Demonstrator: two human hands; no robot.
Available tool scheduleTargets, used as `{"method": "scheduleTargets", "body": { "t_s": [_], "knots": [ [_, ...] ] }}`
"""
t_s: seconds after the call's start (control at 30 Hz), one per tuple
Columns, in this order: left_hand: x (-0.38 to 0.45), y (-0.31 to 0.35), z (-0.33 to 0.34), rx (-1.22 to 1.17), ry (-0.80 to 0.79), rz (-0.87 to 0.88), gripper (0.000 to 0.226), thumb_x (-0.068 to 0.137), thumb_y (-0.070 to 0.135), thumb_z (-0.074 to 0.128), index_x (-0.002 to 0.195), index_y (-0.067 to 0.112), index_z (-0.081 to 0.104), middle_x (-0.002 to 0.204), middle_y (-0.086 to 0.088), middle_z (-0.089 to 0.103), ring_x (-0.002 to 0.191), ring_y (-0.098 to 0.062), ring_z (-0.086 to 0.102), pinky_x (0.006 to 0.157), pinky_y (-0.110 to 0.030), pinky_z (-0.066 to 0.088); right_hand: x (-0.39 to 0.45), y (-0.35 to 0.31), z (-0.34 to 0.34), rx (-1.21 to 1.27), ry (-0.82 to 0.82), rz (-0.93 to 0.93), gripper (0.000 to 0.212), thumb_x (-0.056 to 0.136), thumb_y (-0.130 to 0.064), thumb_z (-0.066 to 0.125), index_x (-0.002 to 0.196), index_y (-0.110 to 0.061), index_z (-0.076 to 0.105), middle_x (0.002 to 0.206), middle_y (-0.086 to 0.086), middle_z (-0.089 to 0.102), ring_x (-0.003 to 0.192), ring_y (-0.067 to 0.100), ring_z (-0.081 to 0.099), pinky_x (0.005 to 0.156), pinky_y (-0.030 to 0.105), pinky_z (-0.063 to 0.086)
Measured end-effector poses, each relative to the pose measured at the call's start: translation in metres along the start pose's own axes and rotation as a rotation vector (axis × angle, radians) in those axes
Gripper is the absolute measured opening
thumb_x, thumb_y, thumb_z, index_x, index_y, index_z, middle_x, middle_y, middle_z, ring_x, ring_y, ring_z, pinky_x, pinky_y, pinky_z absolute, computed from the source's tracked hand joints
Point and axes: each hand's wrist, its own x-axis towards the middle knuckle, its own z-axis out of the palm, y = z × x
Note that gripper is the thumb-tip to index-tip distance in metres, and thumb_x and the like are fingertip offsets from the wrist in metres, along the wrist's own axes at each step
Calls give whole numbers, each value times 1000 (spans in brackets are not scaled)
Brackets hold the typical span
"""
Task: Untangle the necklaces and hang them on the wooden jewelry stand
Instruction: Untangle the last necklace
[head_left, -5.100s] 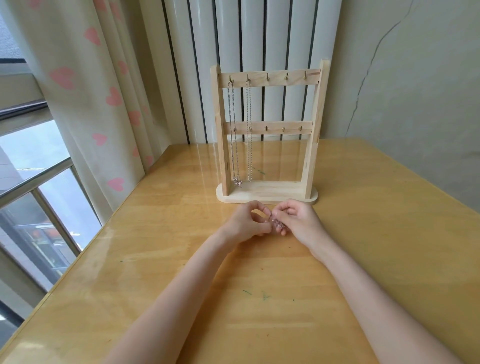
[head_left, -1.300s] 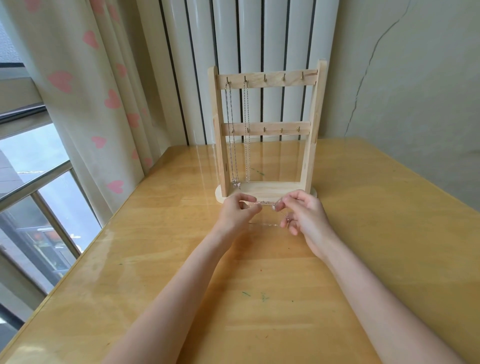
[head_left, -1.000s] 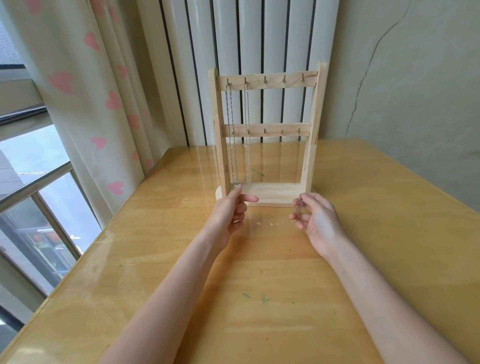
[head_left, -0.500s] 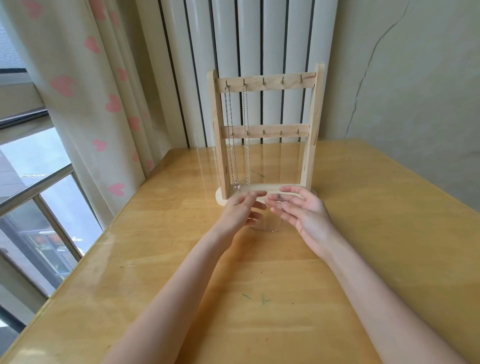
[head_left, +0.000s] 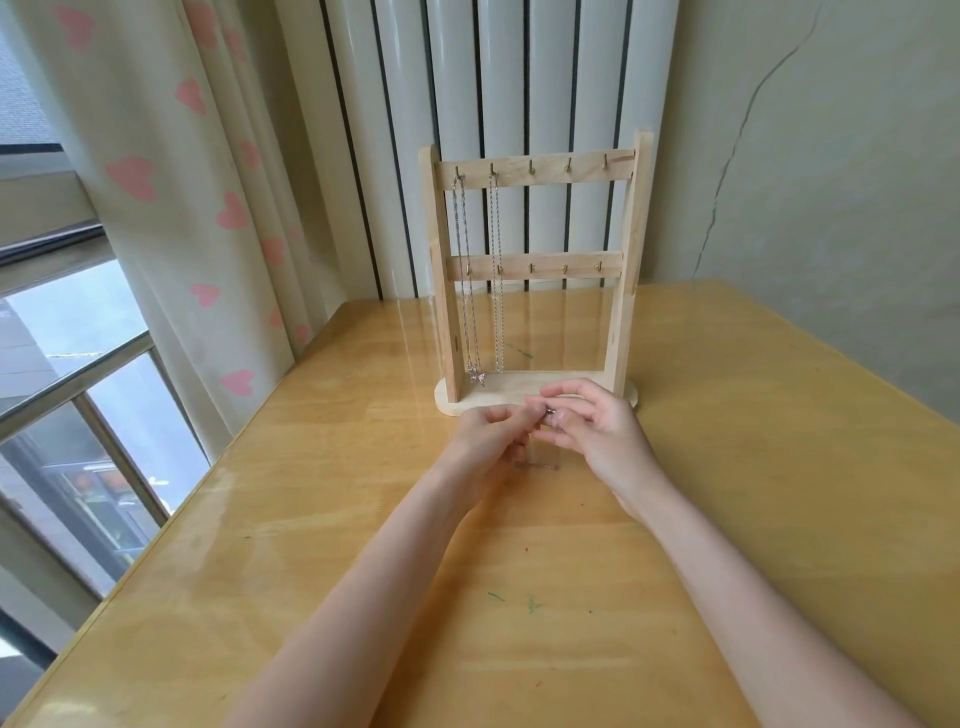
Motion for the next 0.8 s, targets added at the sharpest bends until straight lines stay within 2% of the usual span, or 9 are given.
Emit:
{"method": "scheduleTargets", "body": {
  "t_s": [0.07, 0.17, 0.27, 0.37, 0.47, 0.57, 0.63, 0.8],
  "knots": [
    [-1, -2, 1, 27, -7, 5, 19, 87, 27, 63, 74, 13, 64, 60, 4, 51, 58, -12, 42, 56, -19, 37, 0, -1, 0, -6, 26, 4, 22, 95, 6, 38, 96, -8, 56, 96, 6, 67, 74, 10, 69, 60, 23, 57],
    [-4, -2, 4, 57, -50, 42, 16, 86, 26, 65, 82, 11, 69, 65, -2, 56, 67, -22, 50, 67, -30, 38, -1, -3, -3, -46, 19, 8, 22, 96, 2, 39, 99, -13, 55, 96, 5, 68, 68, 15, 70, 56, 28, 57],
    [-5, -2, 4, 56, -25, 72, 15, 85, 21, 66, 80, 7, 68, 64, -4, 60, 67, -27, 56, 63, -31, 39, -2, -3, -3, -51, -18, 17, 22, 96, 0, 41, 101, -16, 54, 100, 3, 68, 67, 19, 70, 54, 29, 57],
    [-5, 1, 5, 132, 4, 112, 17, 89, 21, 61, 76, 12, 68, 60, 8, 61, 62, -14, 51, 54, -20, 36, 0, -1, -3, -21, 27, 20, 18, 95, -2, 46, 106, -14, 54, 103, 4, 67, 69, 20, 71, 54, 28, 56],
    [-4, 6, 3, 186, 34, 136, 19, 90, 23, 59, 77, 15, 70, 53, 16, 57, 53, -1, 43, 53, -15, 36, 0, -1, -5, 104, 87, 104, 17, 98, -8, 41, 104, -4, 56, 101, 13, 65, 67, 19, 70, 53, 25, 54],
    [-3, 5, 2, 155, 46, 125, 18, 89, 23, 60, 78, 15, 71, 58, 12, 55, 56, -5, 40, 53, -15, 36, -1, -2, -6, 196, 80, 164, 23, 98, -13, 42, 96, 0, 60, 95, 19, 65, 71, 22, 69, 54, 25, 54],
    [-3, 4, 2, 158, 33, 121, 18, 89, 23, 60, 78, 15, 71, 63, 7, 54, 57, -7, 38, 53, -16, 35, -2, -3, -5, 133, 69, 150, 19, 95, -12, 49, 96, 1, 63, 95, 19, 66, 71, 19, 69, 54, 24, 54],
    [-6, 8, 1, 296, -24, 122, 21, 90, 20, 57, 73, 15, 68, 62, 3, 50, 56, -8, 38, 48, -13, 34, -2, -4, -5, 0, 143, 122, 10, 92, -6, 53, 89, -2, 62, 85, 12, 67, 56, 15, 67, 41, 21, 47]
  ]
}}
